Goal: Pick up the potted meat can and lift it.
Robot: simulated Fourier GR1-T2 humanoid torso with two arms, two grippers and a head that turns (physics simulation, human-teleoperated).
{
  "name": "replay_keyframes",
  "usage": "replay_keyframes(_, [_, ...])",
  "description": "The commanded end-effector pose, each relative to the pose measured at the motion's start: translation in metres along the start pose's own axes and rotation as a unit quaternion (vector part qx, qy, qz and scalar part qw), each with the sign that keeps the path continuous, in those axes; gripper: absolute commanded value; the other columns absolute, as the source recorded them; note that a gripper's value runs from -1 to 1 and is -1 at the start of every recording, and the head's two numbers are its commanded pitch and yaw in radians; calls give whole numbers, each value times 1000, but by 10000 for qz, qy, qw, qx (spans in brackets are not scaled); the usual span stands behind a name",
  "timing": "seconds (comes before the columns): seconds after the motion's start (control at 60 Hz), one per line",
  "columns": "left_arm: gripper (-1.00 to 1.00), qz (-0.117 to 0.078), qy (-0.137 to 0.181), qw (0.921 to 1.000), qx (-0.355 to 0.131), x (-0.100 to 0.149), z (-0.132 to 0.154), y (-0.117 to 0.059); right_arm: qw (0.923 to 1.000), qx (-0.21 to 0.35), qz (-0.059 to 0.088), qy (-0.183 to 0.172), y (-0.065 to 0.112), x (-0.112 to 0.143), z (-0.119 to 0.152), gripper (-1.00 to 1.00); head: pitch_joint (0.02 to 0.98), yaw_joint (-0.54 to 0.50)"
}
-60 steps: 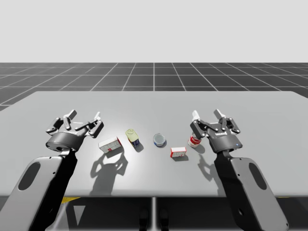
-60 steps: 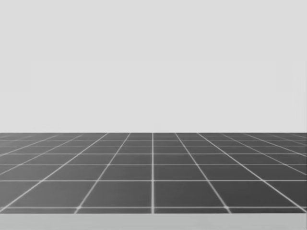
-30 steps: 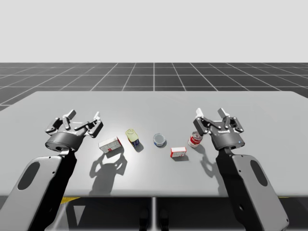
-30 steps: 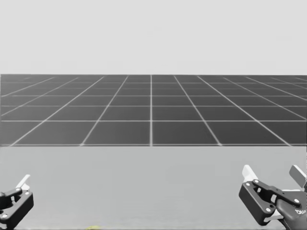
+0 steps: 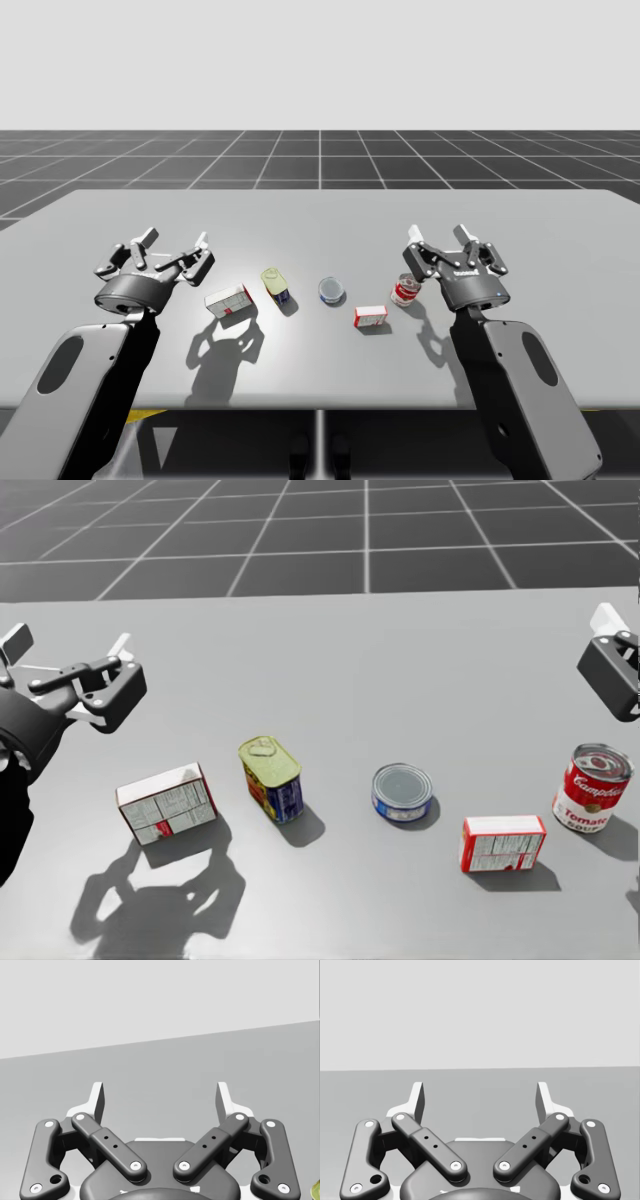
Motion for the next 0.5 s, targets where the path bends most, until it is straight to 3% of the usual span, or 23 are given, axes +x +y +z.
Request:
replay_keyframes(0.017, [-1000,7,-6,10000,-9,0,0,0,10000,12,13,29,0,0,0,-1000,744,153])
replay_keyframes(0.183, [-1000,21,-12,10000,-34,1,0,0,10000,16,34,52,2,-1,-1,-1000,761,218])
replay_keyframes(0.5, [-1000,246,168,9981,-542,3,2,-9,9999,-8,85,58,3,-2,-1,-1000,757,211])
